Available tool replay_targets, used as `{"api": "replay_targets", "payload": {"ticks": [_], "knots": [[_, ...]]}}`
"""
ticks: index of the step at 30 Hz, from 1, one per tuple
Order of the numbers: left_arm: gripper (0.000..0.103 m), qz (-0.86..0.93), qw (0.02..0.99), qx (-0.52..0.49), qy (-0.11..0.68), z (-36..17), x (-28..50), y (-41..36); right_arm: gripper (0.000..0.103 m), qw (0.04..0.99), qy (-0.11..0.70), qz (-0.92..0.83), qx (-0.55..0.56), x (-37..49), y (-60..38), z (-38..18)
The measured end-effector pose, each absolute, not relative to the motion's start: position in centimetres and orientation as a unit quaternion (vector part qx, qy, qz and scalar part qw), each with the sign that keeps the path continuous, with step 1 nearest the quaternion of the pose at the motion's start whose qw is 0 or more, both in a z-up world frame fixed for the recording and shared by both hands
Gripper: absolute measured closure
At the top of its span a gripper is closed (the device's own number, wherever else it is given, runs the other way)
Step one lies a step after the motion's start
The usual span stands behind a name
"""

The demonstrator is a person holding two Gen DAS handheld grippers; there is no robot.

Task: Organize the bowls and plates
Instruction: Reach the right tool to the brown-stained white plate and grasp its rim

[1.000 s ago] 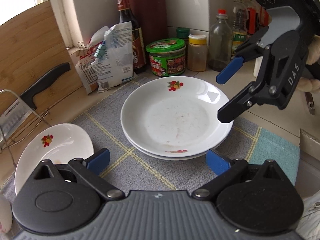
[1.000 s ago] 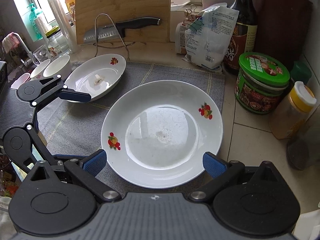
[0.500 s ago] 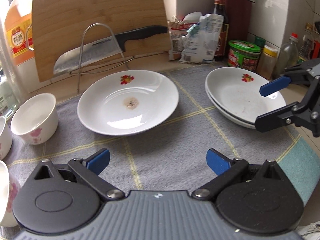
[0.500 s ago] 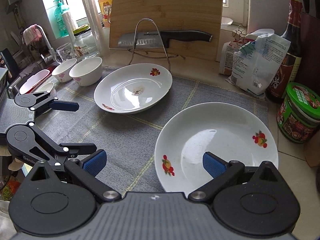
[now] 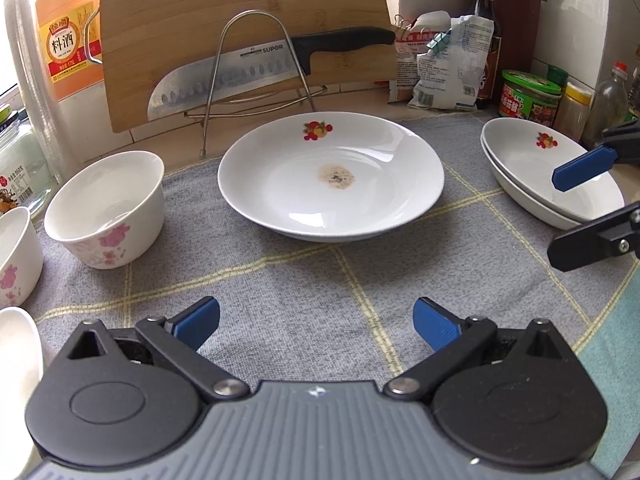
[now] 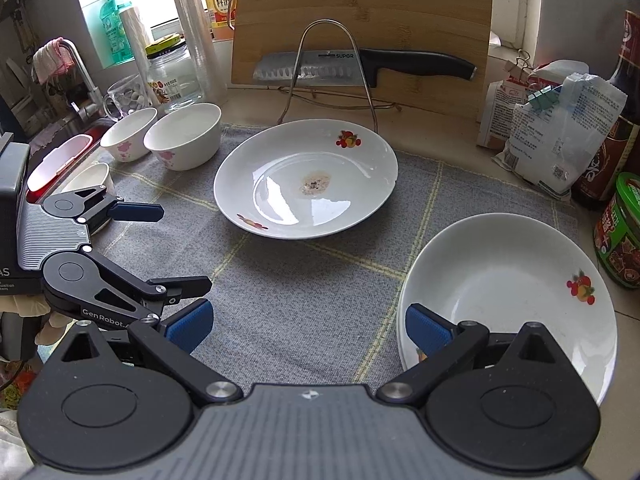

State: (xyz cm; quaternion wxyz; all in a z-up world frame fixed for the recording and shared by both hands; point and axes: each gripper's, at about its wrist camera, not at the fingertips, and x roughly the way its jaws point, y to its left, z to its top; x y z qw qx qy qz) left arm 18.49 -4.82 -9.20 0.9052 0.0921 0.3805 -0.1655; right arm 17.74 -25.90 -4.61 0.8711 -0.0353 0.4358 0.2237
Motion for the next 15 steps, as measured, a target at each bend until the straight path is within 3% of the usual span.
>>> {"api": "replay_targets", "payload": {"ticks": [15], "knots": [[0.001, -0.18, 0.903, 0.077, 0.382, -10.8, 21.7, -5.9, 0.0, 0.866, 0.449, 0.218, -0.045, 21.1, -24.3, -5.1]]}}
